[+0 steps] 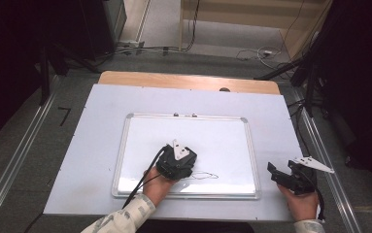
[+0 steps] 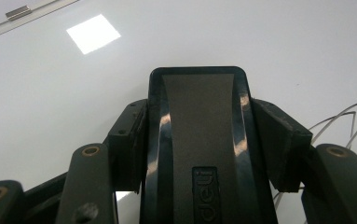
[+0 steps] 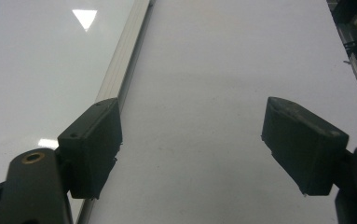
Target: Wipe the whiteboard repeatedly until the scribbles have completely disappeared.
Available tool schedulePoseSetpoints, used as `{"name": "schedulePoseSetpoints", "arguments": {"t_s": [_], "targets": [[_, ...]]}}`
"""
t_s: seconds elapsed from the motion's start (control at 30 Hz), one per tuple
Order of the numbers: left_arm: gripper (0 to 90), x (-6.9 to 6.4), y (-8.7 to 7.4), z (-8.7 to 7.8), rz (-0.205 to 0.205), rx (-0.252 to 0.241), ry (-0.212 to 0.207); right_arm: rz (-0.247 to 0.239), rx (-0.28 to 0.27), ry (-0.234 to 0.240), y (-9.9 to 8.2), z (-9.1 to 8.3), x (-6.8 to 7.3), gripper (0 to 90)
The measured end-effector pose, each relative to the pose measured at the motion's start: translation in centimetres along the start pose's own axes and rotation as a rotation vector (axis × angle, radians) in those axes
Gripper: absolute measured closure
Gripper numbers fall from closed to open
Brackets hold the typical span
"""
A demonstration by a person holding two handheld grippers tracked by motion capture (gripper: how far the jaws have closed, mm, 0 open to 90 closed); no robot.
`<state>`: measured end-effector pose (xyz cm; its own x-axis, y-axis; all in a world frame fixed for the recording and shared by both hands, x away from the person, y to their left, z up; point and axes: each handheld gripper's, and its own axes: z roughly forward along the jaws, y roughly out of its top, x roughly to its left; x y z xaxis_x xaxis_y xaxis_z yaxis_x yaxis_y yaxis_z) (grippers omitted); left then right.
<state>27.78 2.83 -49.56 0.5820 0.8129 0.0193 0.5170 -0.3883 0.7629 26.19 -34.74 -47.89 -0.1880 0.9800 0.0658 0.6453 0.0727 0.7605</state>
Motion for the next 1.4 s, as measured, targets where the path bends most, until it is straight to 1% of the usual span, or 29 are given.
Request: {"name": "schedulePoseSetpoints", "arguments": {"t_s": [0.33,0.47,0.67,0.97,1.23,1.3,1.33,1.4], "targets": [[41.7,-0.9,0.6,0.7,0.008,0.000,-0.008,0.001,0.000,0.002,0.0,0.0,0.0,19.0],[41.7,-1.3,0.8,0.9,0.000,-0.005,-0.007,0.001,0.001,0.002,0.0,0.0,0.0,19.1],[41.7,-1.5,0.9,1.1,0.007,-0.004,-0.015,0.000,0.001,0.002,0.0,0.0,0.0,19.1],[41.7,-2.1,1.3,1.5,0.013,-0.002,-0.023,0.000,0.002,0.001,0.0,0.0,0.0,19.1],[41.7,-3.0,1.8,2.0,0.028,0.002,-0.030,-0.002,0.002,0.002,0.0,0.0,0.0,19.1],[41.7,-3.2,1.9,2.1,0.030,0.003,-0.030,-0.002,0.002,0.002,0.0,0.0,0.0,19.1],[41.7,-3.4,2.0,2.2,0.024,-0.001,-0.032,-0.002,0.002,0.002,0.0,0.0,0.0,19.1],[41.7,-3.6,2.2,2.4,0.028,0.000,-0.033,-0.002,0.001,0.002,0.0,0.0,0.0,19.1]]}}
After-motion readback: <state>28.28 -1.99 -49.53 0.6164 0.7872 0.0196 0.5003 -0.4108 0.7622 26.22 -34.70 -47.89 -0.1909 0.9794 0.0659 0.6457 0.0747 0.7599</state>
